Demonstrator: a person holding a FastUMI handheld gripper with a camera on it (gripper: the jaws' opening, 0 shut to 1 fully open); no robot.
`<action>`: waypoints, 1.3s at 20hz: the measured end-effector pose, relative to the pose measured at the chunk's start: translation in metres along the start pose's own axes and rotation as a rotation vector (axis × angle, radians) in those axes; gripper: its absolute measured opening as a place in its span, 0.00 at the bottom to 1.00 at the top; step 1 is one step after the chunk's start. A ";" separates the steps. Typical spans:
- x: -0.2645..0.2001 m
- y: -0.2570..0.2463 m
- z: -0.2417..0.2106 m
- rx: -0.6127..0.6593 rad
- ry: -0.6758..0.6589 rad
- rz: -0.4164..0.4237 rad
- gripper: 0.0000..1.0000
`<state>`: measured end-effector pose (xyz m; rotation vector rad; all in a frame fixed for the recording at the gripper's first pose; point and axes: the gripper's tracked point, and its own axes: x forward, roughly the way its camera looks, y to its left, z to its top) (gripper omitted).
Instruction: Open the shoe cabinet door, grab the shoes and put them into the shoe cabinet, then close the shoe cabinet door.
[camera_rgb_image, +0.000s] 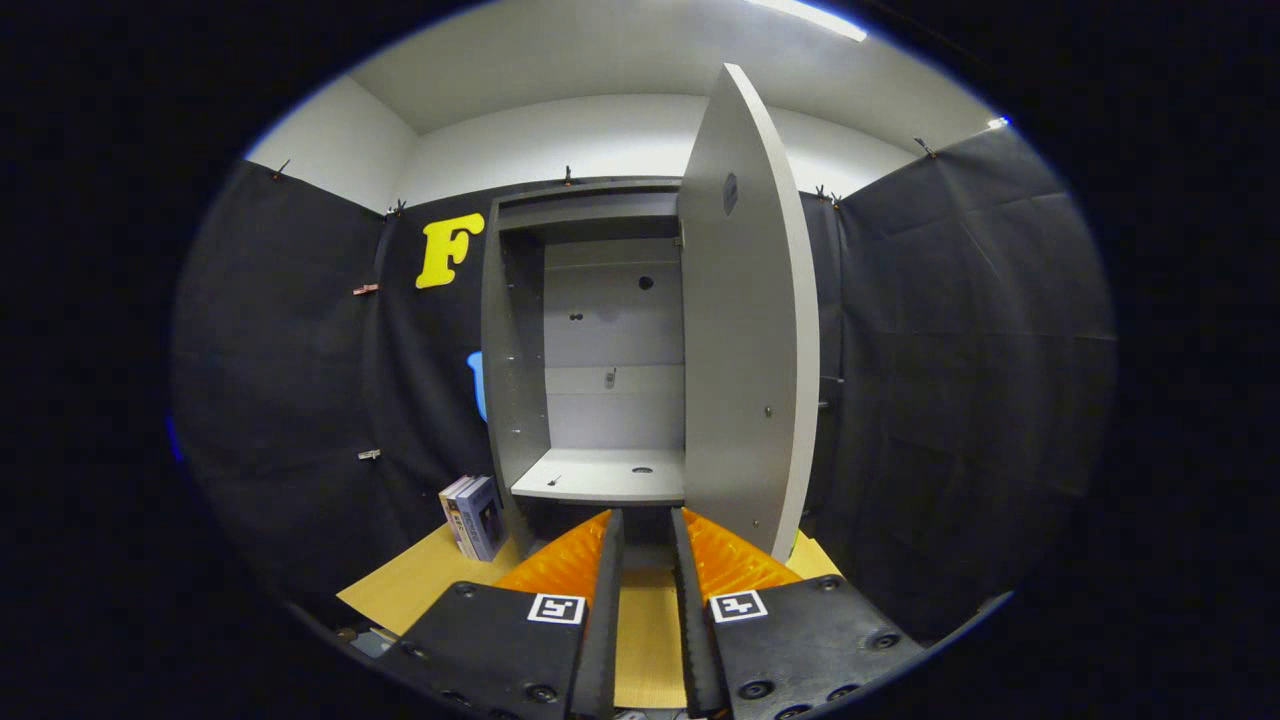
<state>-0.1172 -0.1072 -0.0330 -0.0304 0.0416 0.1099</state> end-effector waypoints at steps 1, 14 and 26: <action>0.005 0.007 -0.006 -0.001 0.012 0.012 0.31; 0.080 0.108 -0.127 0.006 0.228 0.075 0.31; 0.142 0.136 -0.309 0.037 0.588 -0.013 0.31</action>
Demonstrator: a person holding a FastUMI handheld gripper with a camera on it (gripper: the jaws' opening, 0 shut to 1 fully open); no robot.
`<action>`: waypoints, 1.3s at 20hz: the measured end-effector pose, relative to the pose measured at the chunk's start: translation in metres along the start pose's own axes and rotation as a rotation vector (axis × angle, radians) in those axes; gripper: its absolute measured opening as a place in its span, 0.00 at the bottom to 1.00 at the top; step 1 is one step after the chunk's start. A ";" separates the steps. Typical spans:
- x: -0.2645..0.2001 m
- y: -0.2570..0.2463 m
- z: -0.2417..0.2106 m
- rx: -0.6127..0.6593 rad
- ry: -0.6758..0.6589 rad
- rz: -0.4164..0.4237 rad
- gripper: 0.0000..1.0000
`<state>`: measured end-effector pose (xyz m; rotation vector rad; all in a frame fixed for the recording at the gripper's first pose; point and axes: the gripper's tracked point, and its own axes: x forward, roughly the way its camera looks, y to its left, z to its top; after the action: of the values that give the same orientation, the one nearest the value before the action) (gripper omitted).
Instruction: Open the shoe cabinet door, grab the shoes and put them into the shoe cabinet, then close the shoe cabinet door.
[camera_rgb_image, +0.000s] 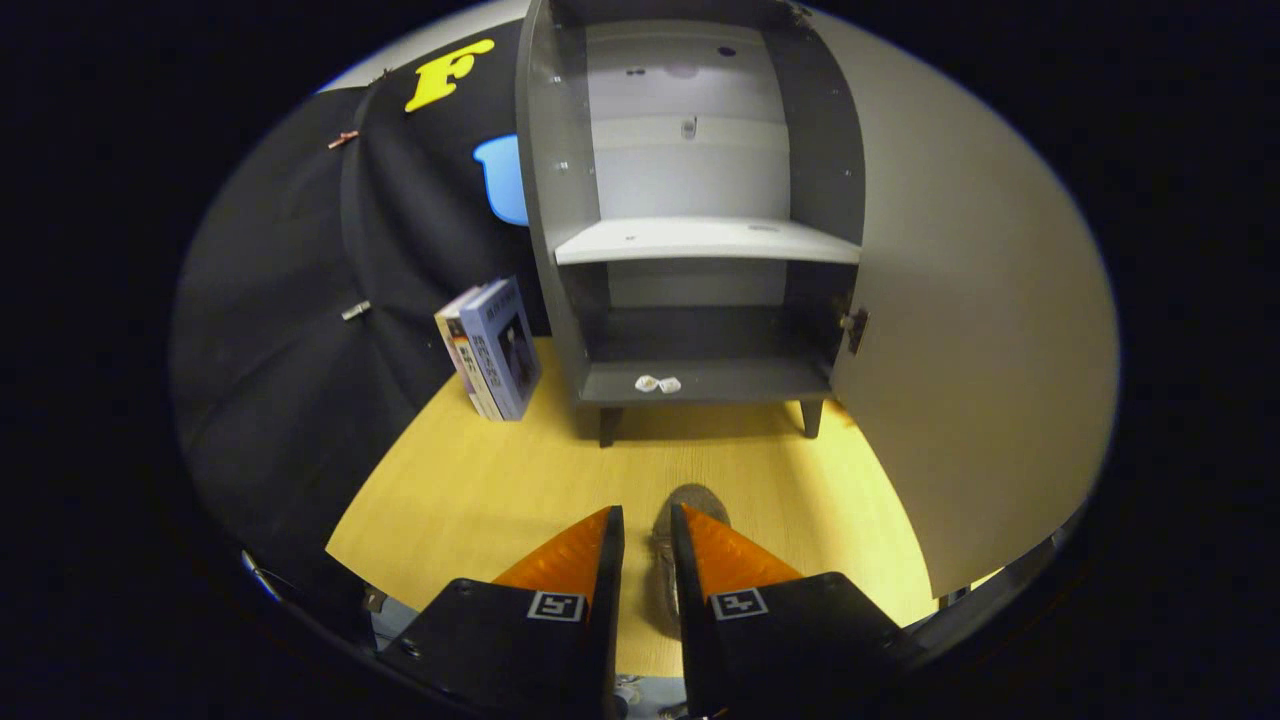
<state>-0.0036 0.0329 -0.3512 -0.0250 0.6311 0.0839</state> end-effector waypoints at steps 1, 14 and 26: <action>0.013 -0.001 -0.011 0.009 0.025 -0.006 0.31; 0.105 -0.023 -0.131 0.061 0.297 -0.055 0.31; 0.161 -0.027 -0.129 0.103 0.266 -0.070 0.32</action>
<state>0.0526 0.0115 -0.5505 0.0418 0.8992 -0.0206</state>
